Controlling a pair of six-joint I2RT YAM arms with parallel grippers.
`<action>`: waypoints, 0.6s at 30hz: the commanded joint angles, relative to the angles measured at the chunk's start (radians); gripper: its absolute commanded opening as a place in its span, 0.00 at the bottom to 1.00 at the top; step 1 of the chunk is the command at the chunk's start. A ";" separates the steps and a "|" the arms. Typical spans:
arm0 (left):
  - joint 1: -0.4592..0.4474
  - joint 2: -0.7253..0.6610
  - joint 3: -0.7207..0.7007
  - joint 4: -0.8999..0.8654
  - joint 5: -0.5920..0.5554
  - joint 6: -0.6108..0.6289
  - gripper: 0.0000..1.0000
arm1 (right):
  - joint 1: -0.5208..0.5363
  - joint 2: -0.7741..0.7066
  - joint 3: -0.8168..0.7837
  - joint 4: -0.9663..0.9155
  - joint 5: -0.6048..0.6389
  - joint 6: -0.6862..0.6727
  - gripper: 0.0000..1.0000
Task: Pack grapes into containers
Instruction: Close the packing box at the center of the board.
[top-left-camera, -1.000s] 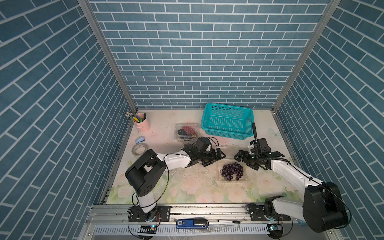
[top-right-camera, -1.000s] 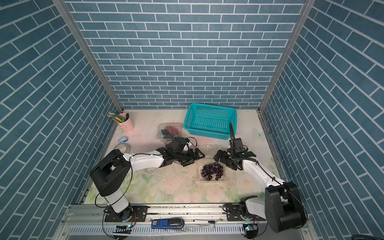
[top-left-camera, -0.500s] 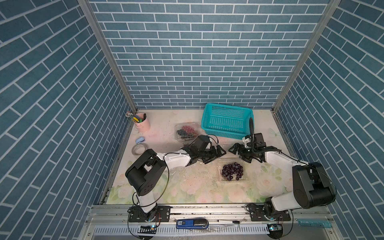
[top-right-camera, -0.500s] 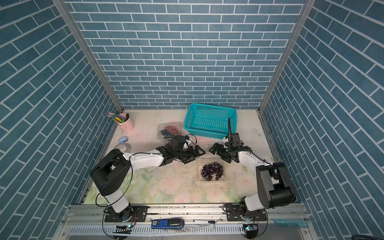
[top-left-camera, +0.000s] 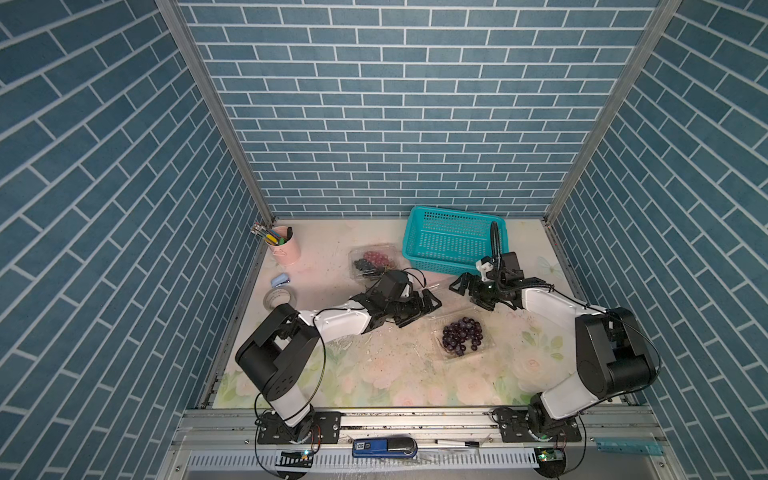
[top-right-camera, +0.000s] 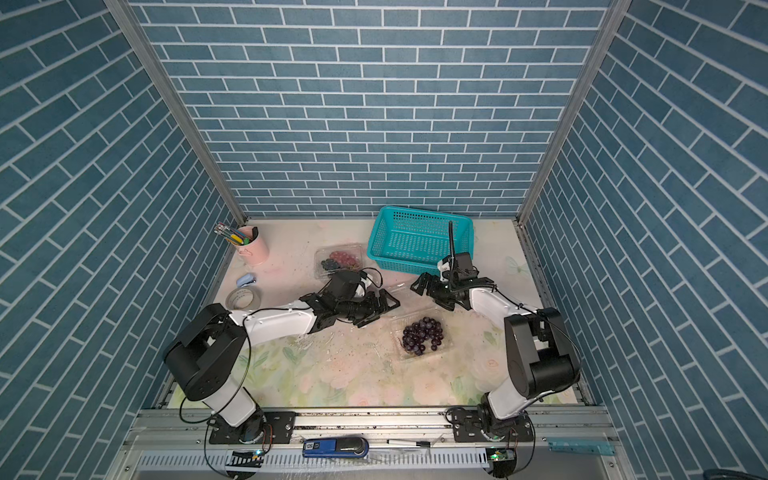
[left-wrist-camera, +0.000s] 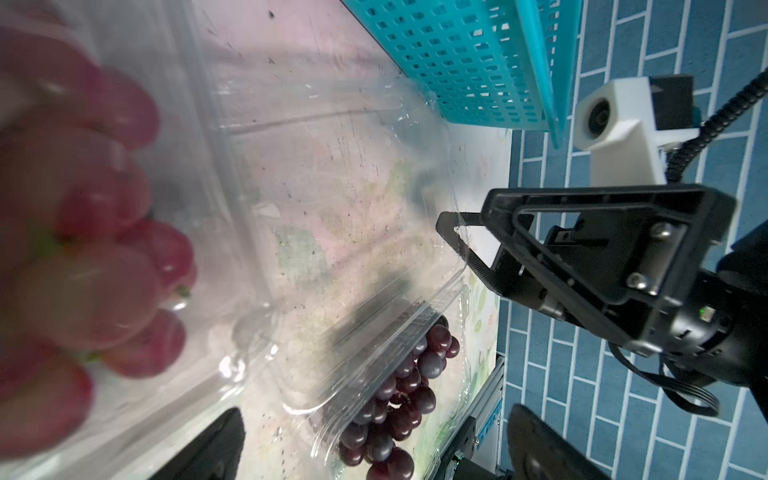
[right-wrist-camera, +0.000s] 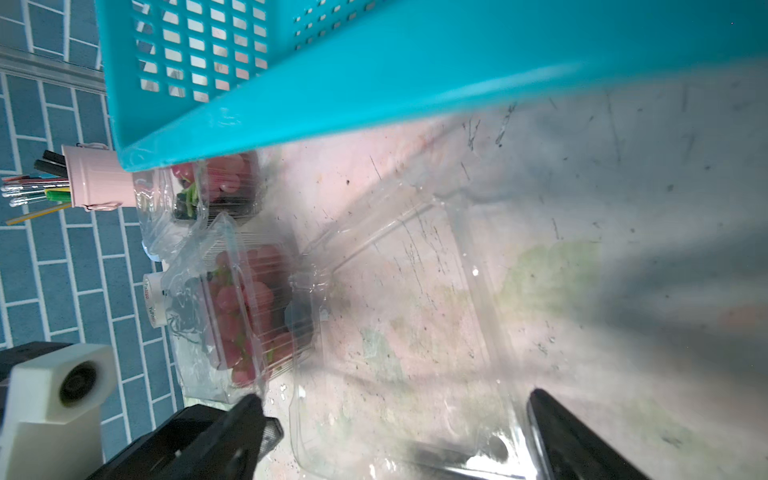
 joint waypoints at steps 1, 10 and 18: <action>0.044 -0.050 -0.037 -0.047 -0.017 0.036 1.00 | 0.018 0.036 0.029 -0.007 -0.032 -0.017 0.99; 0.156 -0.130 -0.104 -0.093 -0.008 0.076 1.00 | 0.098 0.118 0.107 0.005 -0.008 0.008 0.98; 0.232 -0.244 -0.154 -0.178 -0.027 0.120 1.00 | 0.137 0.199 0.189 0.010 -0.014 0.019 0.99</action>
